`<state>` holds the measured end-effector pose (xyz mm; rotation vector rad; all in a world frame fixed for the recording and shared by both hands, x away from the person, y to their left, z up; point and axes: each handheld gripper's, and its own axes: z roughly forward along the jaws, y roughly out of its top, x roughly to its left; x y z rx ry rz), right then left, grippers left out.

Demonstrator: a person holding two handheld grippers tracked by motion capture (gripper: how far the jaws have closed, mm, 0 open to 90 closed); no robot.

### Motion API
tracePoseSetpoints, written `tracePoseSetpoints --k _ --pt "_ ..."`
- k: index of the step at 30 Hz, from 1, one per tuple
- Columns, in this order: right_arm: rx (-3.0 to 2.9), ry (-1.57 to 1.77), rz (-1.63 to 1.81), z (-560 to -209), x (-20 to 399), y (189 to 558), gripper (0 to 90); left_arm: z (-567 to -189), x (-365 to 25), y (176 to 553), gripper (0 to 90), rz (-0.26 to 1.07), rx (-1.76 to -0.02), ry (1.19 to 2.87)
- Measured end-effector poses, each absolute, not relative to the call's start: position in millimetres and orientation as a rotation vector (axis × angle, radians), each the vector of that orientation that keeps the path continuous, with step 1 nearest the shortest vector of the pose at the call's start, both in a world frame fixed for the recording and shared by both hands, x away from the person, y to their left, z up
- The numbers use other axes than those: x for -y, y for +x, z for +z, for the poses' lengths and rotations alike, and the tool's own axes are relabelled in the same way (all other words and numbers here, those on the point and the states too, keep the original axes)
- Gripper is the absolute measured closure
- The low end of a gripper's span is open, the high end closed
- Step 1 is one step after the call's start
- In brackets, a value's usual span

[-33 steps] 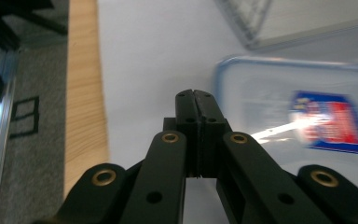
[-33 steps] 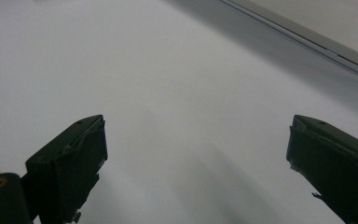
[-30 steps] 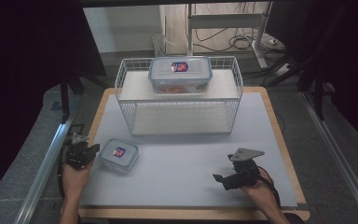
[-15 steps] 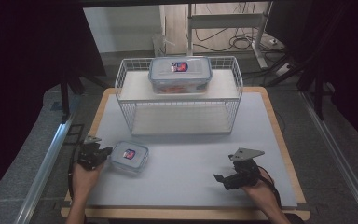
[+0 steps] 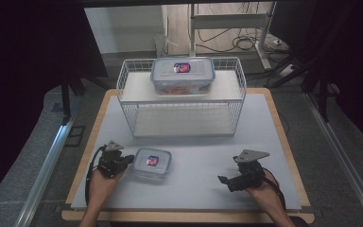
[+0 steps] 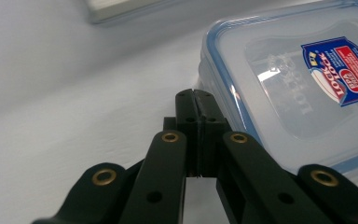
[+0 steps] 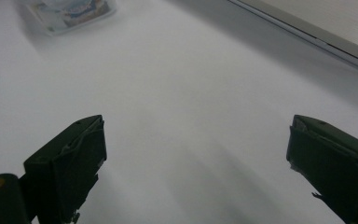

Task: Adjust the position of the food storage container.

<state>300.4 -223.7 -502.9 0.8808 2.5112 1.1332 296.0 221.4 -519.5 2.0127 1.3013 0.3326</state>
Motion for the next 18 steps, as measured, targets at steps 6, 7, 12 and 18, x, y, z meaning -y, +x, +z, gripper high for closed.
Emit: tracePoseSetpoints --k 6,7,12,18 --pt "-2.515 0.885 1.13 -504 224 301 5.0 -519 -201 293 90.0 0.281 -1.241 2.037" --pt "-2.516 0.885 1.131 -504 224 301 5.0 -519 -199 292 90.0 0.277 -1.231 2.044" --pt "-2.518 0.892 1.134 -504 225 302 5.0 -518 -188 287 90.0 0.252 -1.202 2.055" --pt "-2.521 0.899 1.135 -505 226 302 5.0 -517 -173 280 90.0 0.221 -1.151 2.076"
